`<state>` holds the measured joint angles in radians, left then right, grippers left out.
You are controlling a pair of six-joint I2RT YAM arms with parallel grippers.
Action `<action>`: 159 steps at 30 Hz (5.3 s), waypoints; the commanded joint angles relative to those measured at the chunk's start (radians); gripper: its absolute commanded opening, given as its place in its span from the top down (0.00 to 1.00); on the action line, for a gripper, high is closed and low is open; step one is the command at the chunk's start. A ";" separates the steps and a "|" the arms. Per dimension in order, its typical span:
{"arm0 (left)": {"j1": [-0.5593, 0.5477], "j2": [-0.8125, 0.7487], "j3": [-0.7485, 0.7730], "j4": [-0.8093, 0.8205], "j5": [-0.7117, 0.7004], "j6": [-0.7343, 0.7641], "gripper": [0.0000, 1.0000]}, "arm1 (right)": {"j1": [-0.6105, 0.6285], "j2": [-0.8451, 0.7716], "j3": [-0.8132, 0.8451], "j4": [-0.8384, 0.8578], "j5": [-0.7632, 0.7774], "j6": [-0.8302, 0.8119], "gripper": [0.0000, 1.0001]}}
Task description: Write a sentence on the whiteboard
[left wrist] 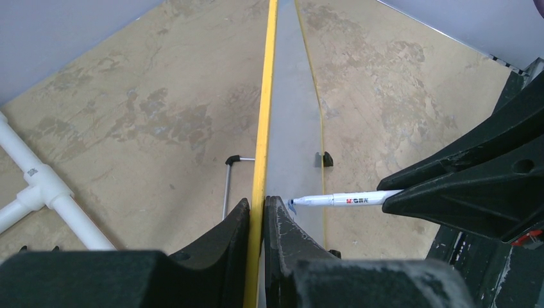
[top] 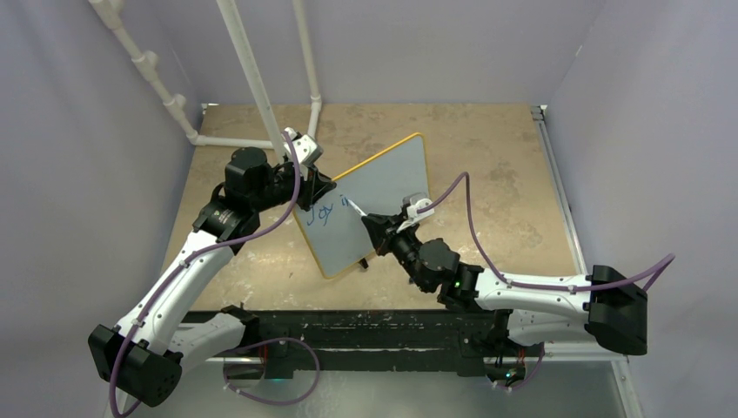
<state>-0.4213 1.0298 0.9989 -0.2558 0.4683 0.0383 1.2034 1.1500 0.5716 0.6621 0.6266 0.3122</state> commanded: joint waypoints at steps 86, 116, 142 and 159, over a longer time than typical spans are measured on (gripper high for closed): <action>-0.002 0.125 0.126 0.006 -0.010 -0.031 0.27 | -0.091 -0.237 -0.078 -0.140 -0.121 -0.002 1.00; -0.004 0.325 0.190 0.122 0.182 -0.089 0.82 | -0.251 -0.174 -0.066 0.012 -0.291 -0.069 1.00; -0.004 0.322 0.178 0.122 0.192 -0.072 1.00 | -0.252 -0.107 -0.052 0.044 -0.325 -0.080 1.00; -0.004 0.313 0.178 0.122 0.193 -0.070 1.00 | -0.251 -0.097 -0.084 -0.024 -0.325 -0.042 1.00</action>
<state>-0.4267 1.3521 1.1816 -0.1787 0.6586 -0.0849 0.9546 1.0485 0.4839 0.6647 0.2928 0.2581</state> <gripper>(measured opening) 0.052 0.118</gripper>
